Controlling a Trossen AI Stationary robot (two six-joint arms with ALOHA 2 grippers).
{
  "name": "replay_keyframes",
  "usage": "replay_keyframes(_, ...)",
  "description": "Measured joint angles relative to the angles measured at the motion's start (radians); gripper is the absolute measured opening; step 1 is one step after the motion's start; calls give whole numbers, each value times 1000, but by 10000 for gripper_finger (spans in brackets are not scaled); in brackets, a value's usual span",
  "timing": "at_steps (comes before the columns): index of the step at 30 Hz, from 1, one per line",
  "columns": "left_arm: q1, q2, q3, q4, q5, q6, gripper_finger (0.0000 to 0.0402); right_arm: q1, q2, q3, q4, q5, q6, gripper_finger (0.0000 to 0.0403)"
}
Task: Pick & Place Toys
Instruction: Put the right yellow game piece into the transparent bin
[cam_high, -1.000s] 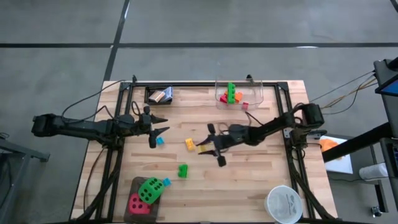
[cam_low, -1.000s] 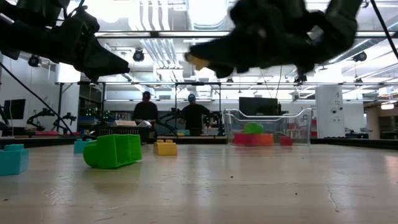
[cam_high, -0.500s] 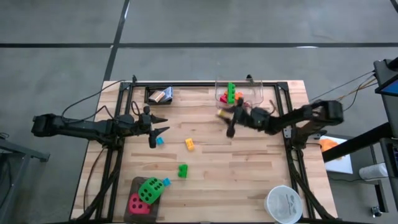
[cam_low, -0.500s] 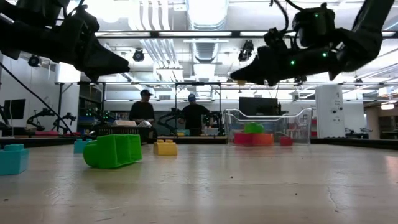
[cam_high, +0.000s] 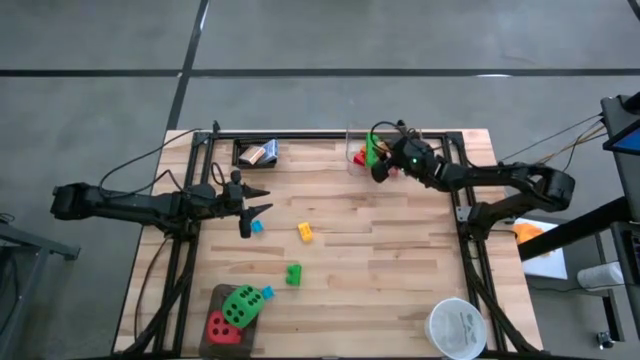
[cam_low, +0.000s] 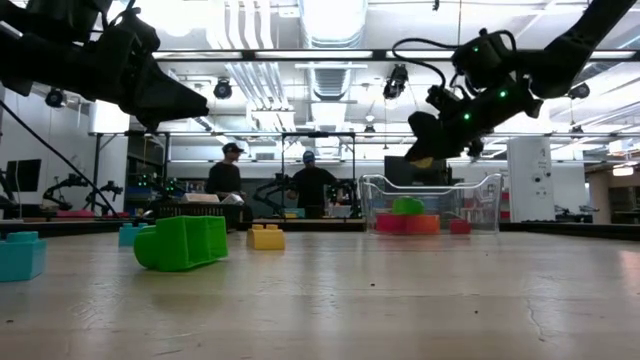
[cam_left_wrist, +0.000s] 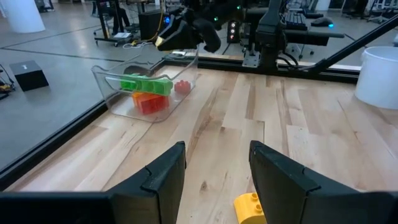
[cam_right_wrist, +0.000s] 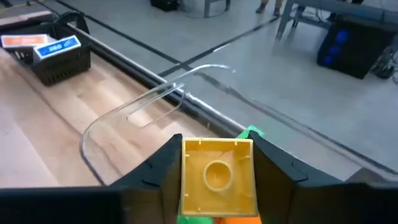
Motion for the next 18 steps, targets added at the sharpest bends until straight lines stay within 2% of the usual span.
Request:
replay_keyframes(6, 0, 0, 0, 0, 0, 0, 177, 1, 24, 0, -5, 0, 7, 284)
replay_keyframes(9, 0, 0, 0, 0, 0, 0, 177, 1, 24, 0, -8, 0, 20, 334)
replay_keyframes(12, 0, 0, 0, 0, 0, 2, 177, 1, 24, 0, -8, 0, 27, 360)
replay_keyframes(18, 0, 0, 0, -7, 0, 3, 178, 1, 22, 5, -57, 42, 39, 368)
